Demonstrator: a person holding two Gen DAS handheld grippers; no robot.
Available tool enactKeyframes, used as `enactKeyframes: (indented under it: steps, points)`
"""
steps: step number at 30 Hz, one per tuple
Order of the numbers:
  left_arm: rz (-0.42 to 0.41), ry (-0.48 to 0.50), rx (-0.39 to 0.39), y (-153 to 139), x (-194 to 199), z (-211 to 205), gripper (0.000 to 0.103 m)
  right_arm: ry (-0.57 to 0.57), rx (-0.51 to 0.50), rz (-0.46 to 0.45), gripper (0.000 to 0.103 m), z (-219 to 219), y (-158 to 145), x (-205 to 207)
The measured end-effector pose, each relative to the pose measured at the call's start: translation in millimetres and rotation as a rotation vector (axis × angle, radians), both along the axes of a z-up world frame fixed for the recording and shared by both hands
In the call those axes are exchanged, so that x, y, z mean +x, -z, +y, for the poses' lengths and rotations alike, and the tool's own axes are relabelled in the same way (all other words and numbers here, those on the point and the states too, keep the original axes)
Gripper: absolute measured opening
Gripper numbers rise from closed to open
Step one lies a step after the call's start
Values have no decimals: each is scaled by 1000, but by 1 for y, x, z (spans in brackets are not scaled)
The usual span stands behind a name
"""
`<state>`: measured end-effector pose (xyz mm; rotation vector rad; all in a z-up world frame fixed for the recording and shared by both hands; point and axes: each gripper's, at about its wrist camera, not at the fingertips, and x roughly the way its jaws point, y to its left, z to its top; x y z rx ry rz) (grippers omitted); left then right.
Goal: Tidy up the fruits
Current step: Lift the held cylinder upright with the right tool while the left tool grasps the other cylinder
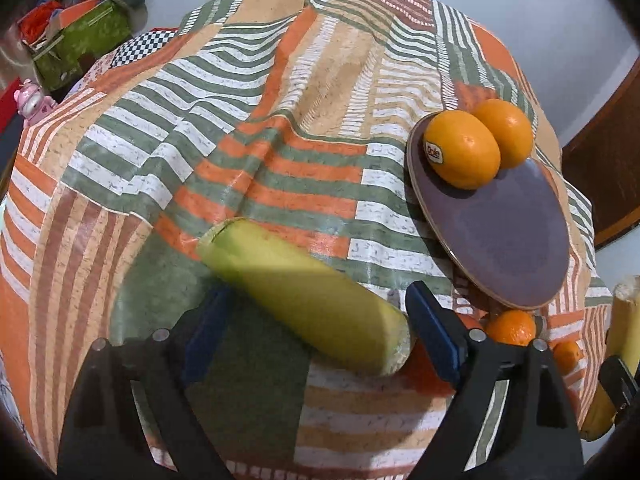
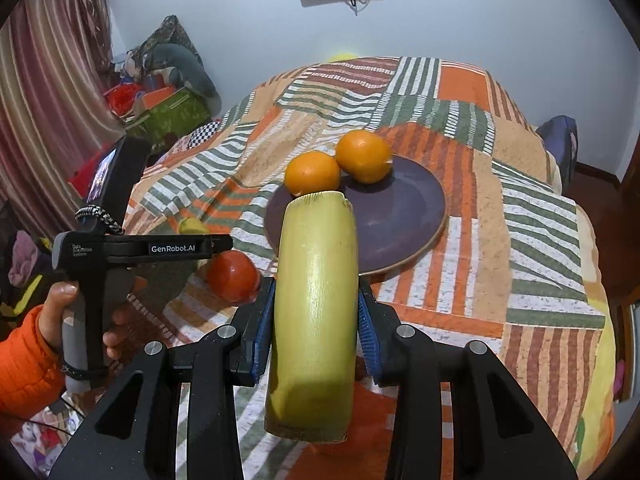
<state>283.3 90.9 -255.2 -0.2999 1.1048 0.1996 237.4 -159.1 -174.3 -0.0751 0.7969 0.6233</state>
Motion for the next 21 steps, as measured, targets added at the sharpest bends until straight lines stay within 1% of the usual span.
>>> enactKeyframes:
  steps: [3,4,5,6,8,11,16,21]
  points:
    - [12,3,-4,5,6,-2,88,10,0,7,35,-5,2,3]
    - [10,5,2,5,7,-2,86,14,1,7,35,-7,2,4]
    - [4,11,16,4,8,-4,80,20,-1,6,35,-9,2,5]
    - [-3,20,30,4,10,-5,78,25,-2,4,35,-11,2,5]
    - [-23,42,45,1,11,-4,64,38,2,4,35,-16,1,6]
    - [-34,69,39,-2,11,0,56,50,7,0,35,-22,-1,6]
    - [-28,141,45,-4,8,-1,49,62,10,-8,35,-28,-5,6]
    - [-18,273,98,-9,-9,-9,43,66,16,-11,35,-31,-6,6]
